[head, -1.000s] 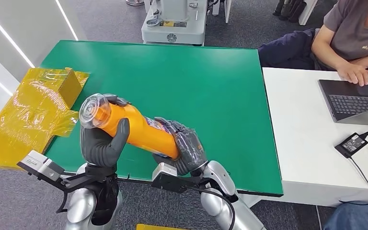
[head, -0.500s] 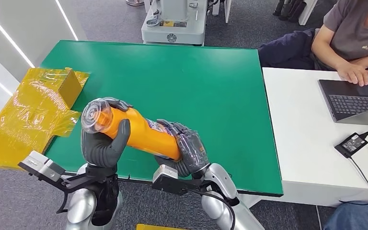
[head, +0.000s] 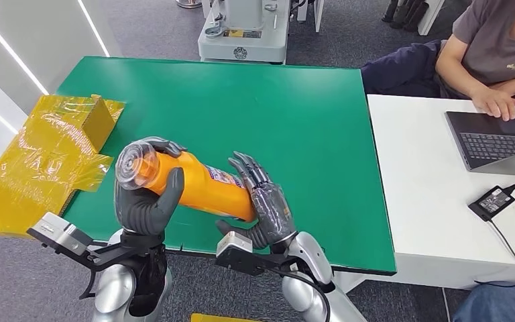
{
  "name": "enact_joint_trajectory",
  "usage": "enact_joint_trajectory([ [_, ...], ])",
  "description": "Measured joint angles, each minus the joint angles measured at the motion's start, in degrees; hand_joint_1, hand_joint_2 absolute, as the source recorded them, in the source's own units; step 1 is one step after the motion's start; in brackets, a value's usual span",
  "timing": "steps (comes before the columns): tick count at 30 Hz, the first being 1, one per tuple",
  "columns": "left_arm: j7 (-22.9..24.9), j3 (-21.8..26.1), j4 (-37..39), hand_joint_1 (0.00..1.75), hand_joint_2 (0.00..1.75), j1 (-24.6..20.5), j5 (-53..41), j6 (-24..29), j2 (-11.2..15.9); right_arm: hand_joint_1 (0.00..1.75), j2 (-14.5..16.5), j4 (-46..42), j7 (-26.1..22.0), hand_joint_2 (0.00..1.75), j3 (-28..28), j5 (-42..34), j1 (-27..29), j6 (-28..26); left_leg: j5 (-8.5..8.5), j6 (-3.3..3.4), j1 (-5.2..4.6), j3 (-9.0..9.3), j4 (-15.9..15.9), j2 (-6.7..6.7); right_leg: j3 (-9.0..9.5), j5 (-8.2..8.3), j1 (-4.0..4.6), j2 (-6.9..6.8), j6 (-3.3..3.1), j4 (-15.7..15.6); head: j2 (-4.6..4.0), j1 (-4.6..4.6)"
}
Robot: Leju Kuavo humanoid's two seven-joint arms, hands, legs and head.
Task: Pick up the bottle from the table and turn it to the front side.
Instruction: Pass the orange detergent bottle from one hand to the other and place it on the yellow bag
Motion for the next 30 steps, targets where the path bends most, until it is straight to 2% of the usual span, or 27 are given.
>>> enact_joint_trajectory([
  [10,-1.13,0.0,0.0,1.75,1.75,0.0,0.86,1.83,0.06,0.0,0.09,-5.62,-3.9,1.75,0.0,-8.67,1.88,-4.47,0.0,0.0,0.0,0.0,0.0,0.0,0.0,-0.01,0.0,0.0,0.0,0.0,0.0,-0.01],
  [17,-3.92,0.04,0.0,1.75,1.75,0.0,-0.67,4.83,0.27,0.0,0.09,-11.81,-5.39,1.75,0.19,-13.83,4.04,-4.97,-0.01,0.0,0.0,0.0,-0.01,0.0,0.0,-0.03,0.0,0.0,0.03,0.0,0.0,0.0],
  [22,-4.28,0.42,0.0,1.75,1.75,-0.39,-3.85,7.78,0.66,0.0,0.08,-14.45,-5.74,1.75,0.28,-15.49,5.16,-4.99,-0.01,0.0,0.0,0.0,-0.01,0.0,0.0,-0.03,0.0,0.0,0.03,0.0,0.0,0.0],
  [30,-3.8,2.24,0.58,1.75,1.75,-5.46,-7.84,9.76,2.04,0.0,0.07,-16.06,-6.18,1.75,0.52,-16.36,5.69,-5.03,0.0,-0.01,0.0,0.01,-0.01,0.0,0.0,-0.03,0.0,0.0,0.03,0.03,0.0,0.0],
])
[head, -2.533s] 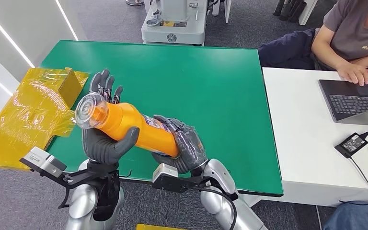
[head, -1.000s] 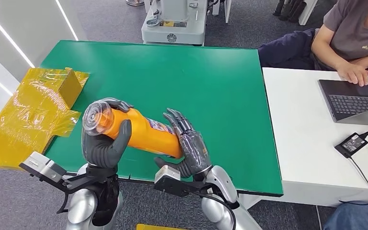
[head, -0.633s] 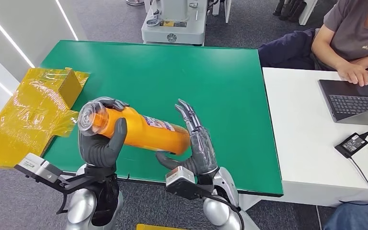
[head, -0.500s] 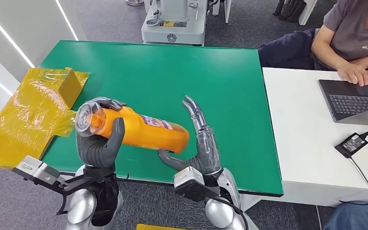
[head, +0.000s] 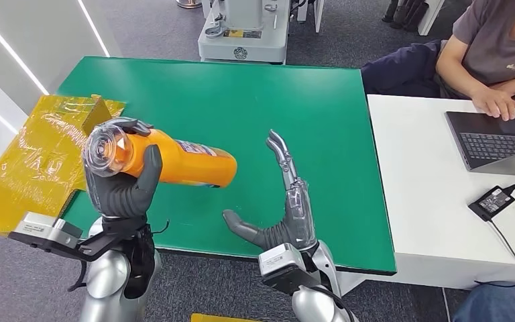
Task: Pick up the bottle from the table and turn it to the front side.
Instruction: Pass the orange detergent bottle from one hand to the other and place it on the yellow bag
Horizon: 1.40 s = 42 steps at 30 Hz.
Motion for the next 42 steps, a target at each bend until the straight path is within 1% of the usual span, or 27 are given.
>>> enact_joint_trajectory([
  [5,0.05,1.01,1.38,1.75,1.75,-3.47,-1.02,0.44,1.64,0.0,0.0,-0.16,-0.36,1.75,0.09,-0.32,-0.03,-0.21,0.0,0.0,0.0,0.0,0.0,0.0,0.0,0.0,0.0,0.0,0.0,0.01,0.0,0.01],
  [8,0.19,1.49,2.7,1.75,1.75,-5.5,-1.44,-0.32,3.05,0.0,0.0,-0.11,-0.94,1.75,0.19,-0.77,-0.09,-0.61,0.0,0.0,0.0,0.0,0.0,0.0,0.0,0.0,0.0,0.0,0.0,0.01,0.0,0.01],
  [10,0.02,2.0,4.13,1.75,1.75,-7.22,-2.68,-0.85,4.44,0.0,-0.01,0.05,-1.41,1.75,0.3,-1.25,-0.18,-1.08,0.0,0.0,0.01,0.0,0.0,0.0,0.0,0.0,0.01,0.0,-0.01,0.02,0.0,0.0],
  [12,-0.22,2.48,5.97,1.75,1.75,-9.11,-5.14,-1.87,6.21,0.0,-0.03,0.31,-1.82,1.75,0.41,-1.8,-0.29,-1.39,0.01,-0.01,0.02,0.01,-0.01,0.0,0.0,0.0,0.01,0.0,-0.01,0.02,0.0,0.0],
  [15,-0.4,2.61,9.37,1.75,1.75,-12.39,-10.64,-4.92,9.3,0.0,-0.07,0.77,-2.28,1.75,0.49,-2.63,-0.41,-1.57,0.03,-0.04,0.03,0.02,-0.01,0.01,0.0,0.01,0.02,0.01,-0.02,0.04,0.0,0.01],
  [17,-0.64,2.26,12.58,1.75,1.75,-14.97,-14.81,-7.0,11.78,0.0,-0.1,1.12,-2.47,1.75,0.5,-3.15,-0.46,-1.65,0.05,-0.06,0.03,0.04,-0.01,0.02,-0.01,0.03,0.02,0.03,-0.05,0.05,0.0,0.01],
  [20,-0.57,0.96,17.79,1.75,1.75,-18.82,-20.48,-8.52,14.94,0.0,-0.11,1.62,-2.76,1.75,0.5,-3.58,-0.5,-1.85,0.06,-0.08,0.03,0.05,-0.01,0.02,-0.02,0.04,0.02,0.04,-0.07,0.05,0.0,0.0],
  [25,0.87,-2.4,26.32,1.75,1.75,-24.21,-28.19,-9.26,18.51,0.0,-0.13,2.09,-2.91,1.75,0.5,-3.54,-0.5,-2.16,0.07,-0.09,0.03,0.04,0.0,0.02,-0.02,0.04,0.02,0.04,-0.07,0.06,0.0,0.01],
  [28,2.28,-5.92,30.97,1.75,1.75,-26.99,-35.7,-9.19,20.16,0.0,-0.13,2.09,-2.66,1.75,0.49,-3.12,-0.26,-2.79,0.07,-0.09,0.03,0.04,0.0,0.03,-0.03,0.04,0.02,0.05,-0.07,0.05,0.0,0.02],
  [30,2.79,-8.75,34.07,1.75,1.75,-29.06,-39.97,-10.24,21.16,0.0,-0.13,2.02,-2.37,1.75,0.44,-2.77,0.2,-3.21,0.06,-0.09,0.03,0.04,0.0,0.04,-0.04,0.04,0.02,0.07,-0.07,0.05,0.0,0.02],
  [34,2.8,-13.97,39.47,1.75,1.75,-32.93,-44.62,-15.04,22.64,0.0,-0.13,1.6,-2.19,1.75,0.33,-2.1,1.3,-3.61,0.06,-0.09,0.03,0.04,-0.01,0.05,-0.06,0.04,0.02,0.09,-0.07,0.06,0.0,0.01],
  [38,3.03,-18.69,43.31,1.75,1.75,-36.46,-48.81,-20.62,23.44,0.0,-0.13,1.27,-1.93,1.75,0.12,-1.4,2.14,-4.13,0.06,-0.09,0.03,0.04,-0.01,0.08,-0.07,0.04,0.02,0.11,-0.08,0.07,0.0,0.01],
  [42,2.94,-22.63,46.19,1.75,1.75,-39.71,-50.76,-26.31,23.87,0.0,-0.13,0.98,-1.69,1.75,-0.11,-0.96,2.63,-4.42,0.07,-0.09,0.03,0.04,-0.01,0.09,-0.07,0.04,0.02,0.12,-0.08,0.08,0.0,0.01],
])
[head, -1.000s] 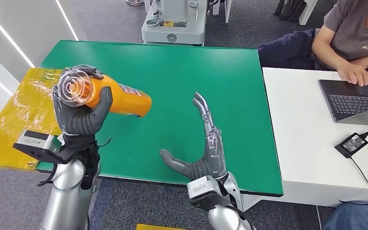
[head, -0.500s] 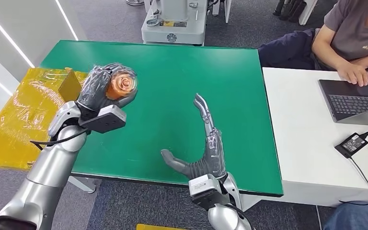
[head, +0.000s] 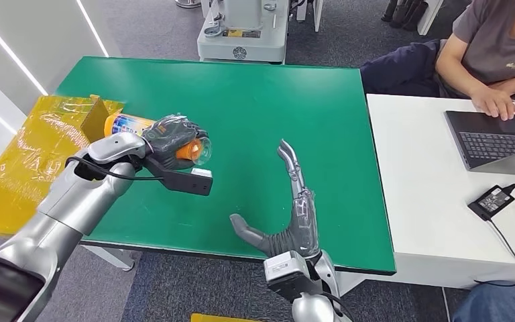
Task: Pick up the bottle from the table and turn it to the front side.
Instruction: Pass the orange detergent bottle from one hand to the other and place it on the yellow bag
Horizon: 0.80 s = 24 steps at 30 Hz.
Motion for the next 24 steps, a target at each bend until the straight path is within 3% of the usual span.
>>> enact_joint_trajectory([
  [5,0.63,-3.32,2.73,1.75,1.75,-3.17,-0.33,-8.45,0.08,0.0,0.0,-0.66,0.49,1.75,-0.33,0.51,0.89,-0.68,0.0,0.0,0.0,0.0,0.0,0.0,0.0,0.0,0.0,0.0,0.0,0.0,0.0,0.0],
  [11,5.32,-6.09,5.2,1.75,1.75,-5.65,-0.95,-14.46,0.11,0.0,0.05,-1.43,0.99,1.75,-0.76,1.2,1.55,-0.69,0.0,0.0,0.0,0.0,-0.01,0.0,0.0,0.0,0.0,0.0,0.0,0.01,0.0,0.0],
  [24,12.16,-7.17,8.17,1.75,1.75,-5.86,0.66,-19.65,1.86,0.0,0.44,-1.7,1.25,1.75,-1.03,1.61,1.69,0.46,0.0,0.0,0.0,-0.01,-0.03,0.0,0.0,-0.01,0.0,0.0,-0.01,0.03,0.0,0.01],
])
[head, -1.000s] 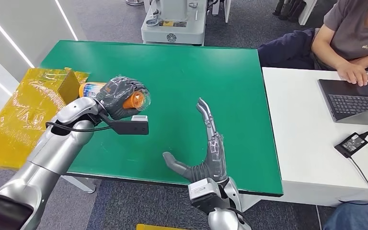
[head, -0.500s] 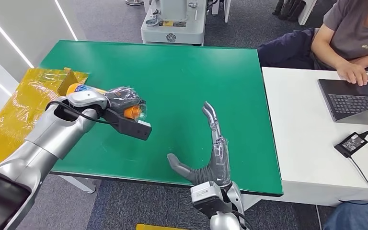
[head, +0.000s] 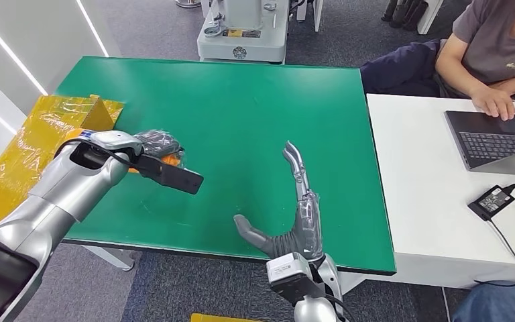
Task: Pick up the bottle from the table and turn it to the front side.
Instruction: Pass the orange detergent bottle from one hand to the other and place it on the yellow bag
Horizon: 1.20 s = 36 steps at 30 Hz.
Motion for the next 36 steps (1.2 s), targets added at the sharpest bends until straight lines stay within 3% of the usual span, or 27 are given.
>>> enact_joint_trajectory([
  [10,5.91,0.53,1.35,1.75,1.75,1.73,5.07,-0.04,3.27,0.0,0.13,-0.07,0.02,1.75,-0.01,0.04,0.0,0.61,0.0,0.0,0.01,0.0,-0.01,0.03,-0.01,-0.01,0.0,0.03,-0.01,0.02,0.0,-0.01],
  [19,5.16,2.36,1.81,1.75,1.75,5.57,6.39,10.15,5.93,0.0,0.13,-0.74,0.14,1.75,0.0,-0.02,0.0,0.93,0.0,-0.01,0.0,0.0,-0.01,0.06,-0.04,-0.02,0.0,0.06,-0.03,0.01,0.0,0.0],
  [25,4.26,2.49,1.84,1.75,1.75,8.26,4.33,19.32,5.99,0.0,0.13,-1.71,0.44,1.75,-0.01,-0.04,-0.02,1.95,0.0,-0.01,0.0,0.0,-0.01,0.07,-0.04,-0.02,0.0,0.07,-0.03,0.0,0.0,0.0],
  [36,1.62,2.38,1.94,1.75,1.75,9.84,-0.9,23.43,4.1,0.0,0.13,-3.02,0.61,1.75,-0.02,0.18,-0.03,2.91,0.0,-0.01,0.0,-0.01,-0.01,0.07,-0.05,-0.02,0.0,0.08,-0.03,-0.01,0.0,0.01],
])
